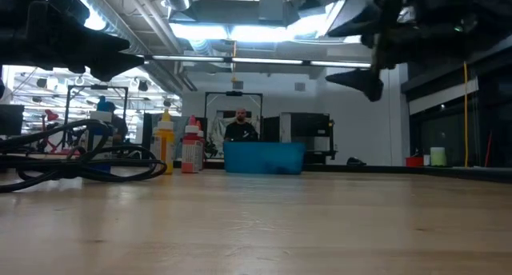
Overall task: Pick & Place food coloring
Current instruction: Put the large orange food coloring bottle into the blue container
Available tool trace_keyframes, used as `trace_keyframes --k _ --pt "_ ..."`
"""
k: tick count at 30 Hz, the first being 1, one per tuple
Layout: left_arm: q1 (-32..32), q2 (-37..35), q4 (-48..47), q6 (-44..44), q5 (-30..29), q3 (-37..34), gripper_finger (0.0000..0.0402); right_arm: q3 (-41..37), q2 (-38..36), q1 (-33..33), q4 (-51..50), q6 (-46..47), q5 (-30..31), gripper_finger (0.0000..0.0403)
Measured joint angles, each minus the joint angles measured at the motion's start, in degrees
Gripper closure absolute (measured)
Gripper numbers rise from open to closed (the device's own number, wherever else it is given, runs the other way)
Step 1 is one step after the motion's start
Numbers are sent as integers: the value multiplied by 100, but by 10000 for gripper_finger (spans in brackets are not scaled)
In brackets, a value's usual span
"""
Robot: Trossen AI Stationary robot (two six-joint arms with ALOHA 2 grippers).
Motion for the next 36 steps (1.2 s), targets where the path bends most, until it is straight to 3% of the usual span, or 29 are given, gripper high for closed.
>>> trace_keyframes --k 7,15,27,36 --pt "0 0 2 0 0 -1 73 -679 -1114 -171 88 -380 -23 10" --pt "0 0 1 -1 0 0 74 -715 -1850 -246 -1568 -992 490 10" --pt "0 -1 0 0 -1 -1 73 -1512 -2652 -543 -1481 -1047 544 11" --pt "0 0 0 -2 0 0 73 -1997 -3108 -625 -1210 -1295 1095 11"
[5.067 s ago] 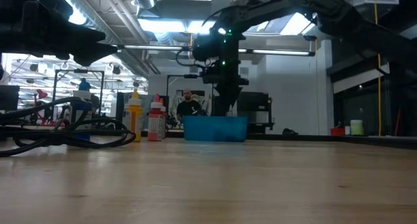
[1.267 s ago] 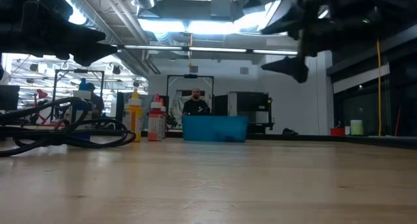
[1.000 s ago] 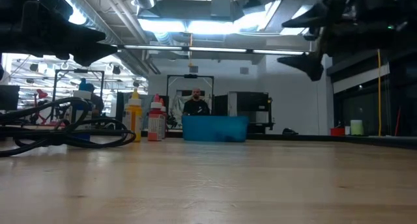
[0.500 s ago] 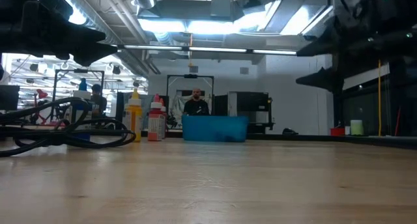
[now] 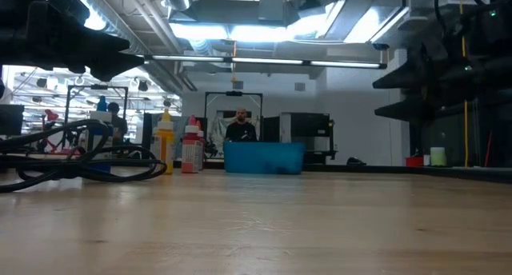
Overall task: Pick & Place food coloring
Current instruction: Put the large orange food coloring bottle into the blue container
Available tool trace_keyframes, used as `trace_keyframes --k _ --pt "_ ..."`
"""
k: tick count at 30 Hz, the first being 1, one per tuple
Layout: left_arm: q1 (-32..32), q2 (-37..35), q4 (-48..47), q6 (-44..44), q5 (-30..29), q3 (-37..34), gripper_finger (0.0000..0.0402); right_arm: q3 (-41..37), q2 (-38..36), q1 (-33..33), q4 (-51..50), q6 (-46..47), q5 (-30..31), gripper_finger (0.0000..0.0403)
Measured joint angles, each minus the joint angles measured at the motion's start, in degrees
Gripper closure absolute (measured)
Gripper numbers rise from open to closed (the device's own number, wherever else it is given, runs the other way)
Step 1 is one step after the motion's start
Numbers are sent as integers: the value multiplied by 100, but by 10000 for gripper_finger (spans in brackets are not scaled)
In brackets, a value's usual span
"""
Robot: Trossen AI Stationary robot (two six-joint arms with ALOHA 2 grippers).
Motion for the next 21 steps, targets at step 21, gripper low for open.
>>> trace_keyframes --k 21 --pt "0 0 0 2 0 -1 74 2 -1677 -68 -1656 -676 1331 11"
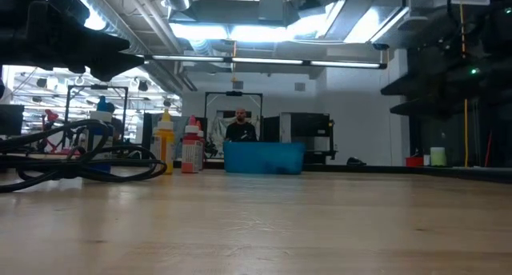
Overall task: Pick & Place food coloring
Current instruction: Put the large orange food coloring bottle into the blue container
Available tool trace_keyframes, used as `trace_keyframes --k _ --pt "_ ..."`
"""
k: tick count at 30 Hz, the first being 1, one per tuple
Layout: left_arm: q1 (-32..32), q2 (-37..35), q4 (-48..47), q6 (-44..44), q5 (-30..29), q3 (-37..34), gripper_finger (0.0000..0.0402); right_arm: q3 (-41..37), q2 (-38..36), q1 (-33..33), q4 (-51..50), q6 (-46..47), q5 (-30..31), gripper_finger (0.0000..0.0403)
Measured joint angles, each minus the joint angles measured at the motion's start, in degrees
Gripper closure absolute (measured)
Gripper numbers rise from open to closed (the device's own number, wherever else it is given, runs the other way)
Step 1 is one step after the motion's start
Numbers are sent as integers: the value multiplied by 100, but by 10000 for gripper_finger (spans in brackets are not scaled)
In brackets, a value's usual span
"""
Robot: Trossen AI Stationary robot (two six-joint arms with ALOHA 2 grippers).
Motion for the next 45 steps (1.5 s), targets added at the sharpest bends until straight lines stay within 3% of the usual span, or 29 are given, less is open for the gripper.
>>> trace_keyframes --k 13,45 --pt "0 -1 2 0 -2 2 74 0 -1196 2 9 -74 -107 11" --pt "0 -2 0 -2 -2 0 74 2 -1171 2 0 -66 -107 11"
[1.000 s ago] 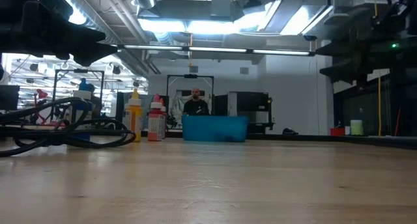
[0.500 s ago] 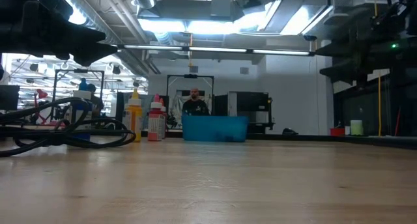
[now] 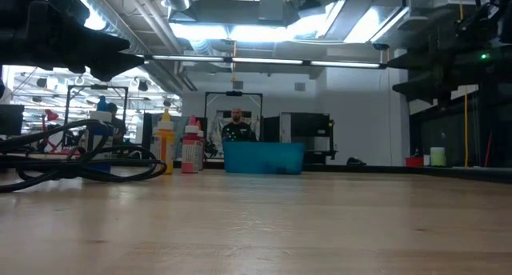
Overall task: Pick & Place food coloring
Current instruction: Put the large orange food coloring bottle into the blue container
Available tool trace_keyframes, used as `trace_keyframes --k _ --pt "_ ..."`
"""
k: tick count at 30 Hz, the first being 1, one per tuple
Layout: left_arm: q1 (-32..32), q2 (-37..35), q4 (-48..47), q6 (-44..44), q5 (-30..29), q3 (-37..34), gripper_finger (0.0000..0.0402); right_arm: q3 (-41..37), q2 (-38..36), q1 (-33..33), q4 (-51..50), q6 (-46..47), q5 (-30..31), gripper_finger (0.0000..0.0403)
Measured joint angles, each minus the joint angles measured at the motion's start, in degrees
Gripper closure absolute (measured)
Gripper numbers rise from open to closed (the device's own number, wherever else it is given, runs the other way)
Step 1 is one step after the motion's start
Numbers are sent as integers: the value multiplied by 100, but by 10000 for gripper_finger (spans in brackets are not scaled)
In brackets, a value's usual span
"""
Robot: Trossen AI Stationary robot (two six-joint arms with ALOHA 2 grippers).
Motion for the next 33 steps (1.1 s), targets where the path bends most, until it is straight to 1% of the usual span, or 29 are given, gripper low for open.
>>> trace_keyframes --k 12,15,16,19,21,23,27,33 --pt "0 2 96 0 -9 1 74 0 0 0 0 -7 -2 11" --pt "0 0 223 -218 -29 1 73 0 0 1 0 0 -1 11" --pt "-2 2 207 -317 -145 0 73 0 0 0 0 -1 -1 11" --pt "7 2 128 -759 -751 2 74 0 0 2 0 -4 -2 11" --pt "1 13 83 -1155 -960 104 74 0 0 2 0 -1 -2 11" --pt "0 131 -89 -1334 -1125 411 74 0 0 2 2 -9 -2 11" --pt "0 622 -1142 -1356 -1668 1342 69 0 0 2 0 -6 -2 11" --pt "0 1859 -2049 -1305 -2541 2836 47 0 0 2 2 -9 0 11"
